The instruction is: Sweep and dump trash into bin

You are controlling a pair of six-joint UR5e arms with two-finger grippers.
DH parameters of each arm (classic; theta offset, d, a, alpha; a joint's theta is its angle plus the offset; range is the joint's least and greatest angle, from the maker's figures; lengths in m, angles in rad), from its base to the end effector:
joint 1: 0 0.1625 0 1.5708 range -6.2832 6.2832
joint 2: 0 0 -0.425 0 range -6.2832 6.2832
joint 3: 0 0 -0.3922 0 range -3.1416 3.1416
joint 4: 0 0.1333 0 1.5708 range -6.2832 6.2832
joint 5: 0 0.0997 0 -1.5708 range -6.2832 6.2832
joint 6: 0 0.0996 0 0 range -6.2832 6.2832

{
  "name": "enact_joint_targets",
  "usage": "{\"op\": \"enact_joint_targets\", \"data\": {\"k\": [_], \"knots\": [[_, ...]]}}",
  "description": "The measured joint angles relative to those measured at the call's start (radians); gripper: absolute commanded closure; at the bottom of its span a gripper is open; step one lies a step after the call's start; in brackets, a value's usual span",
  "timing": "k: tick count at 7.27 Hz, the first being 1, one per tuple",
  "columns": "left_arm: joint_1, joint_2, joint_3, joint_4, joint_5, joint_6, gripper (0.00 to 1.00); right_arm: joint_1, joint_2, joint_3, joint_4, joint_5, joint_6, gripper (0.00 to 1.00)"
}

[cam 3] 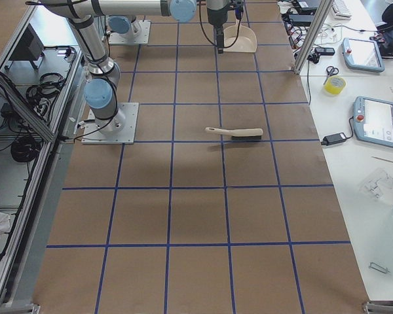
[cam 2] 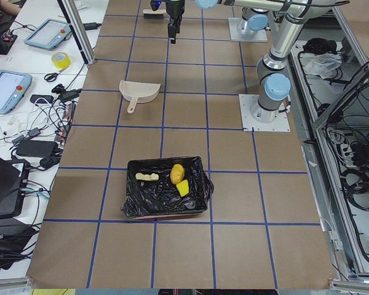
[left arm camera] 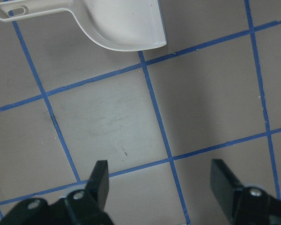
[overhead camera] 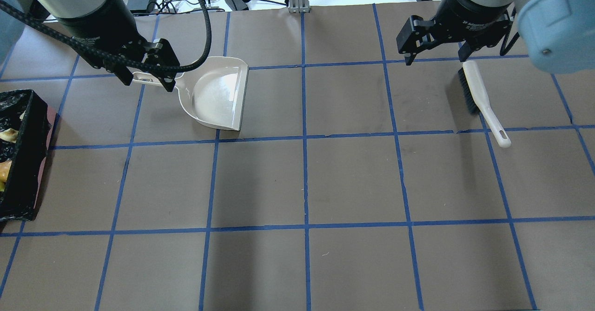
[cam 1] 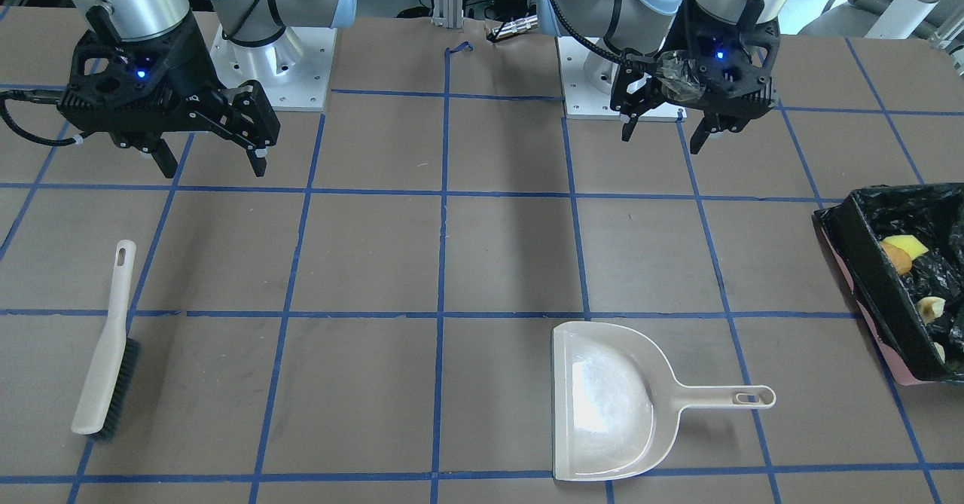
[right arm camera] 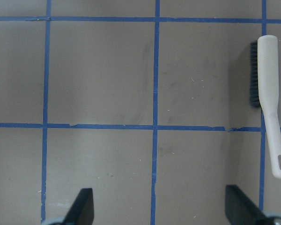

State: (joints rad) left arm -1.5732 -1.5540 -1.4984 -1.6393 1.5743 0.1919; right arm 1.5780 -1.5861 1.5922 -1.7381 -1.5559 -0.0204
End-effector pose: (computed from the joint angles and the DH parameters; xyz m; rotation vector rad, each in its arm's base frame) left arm -0.1341 -0.4849 0.5249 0.3041 3.1212 -0.0318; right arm 0.1384 -0.4991 0.5028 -0.0449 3.1173 -0.2520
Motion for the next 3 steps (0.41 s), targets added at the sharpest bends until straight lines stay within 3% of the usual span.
{"op": "enact_joint_targets", "data": {"k": [3], "knots": [[0.000, 0.009, 0.000, 0.009, 0.000, -0.024, 0.15, 0.000, 0.000, 0.000, 0.000, 0.000, -0.001, 0.00]]}}
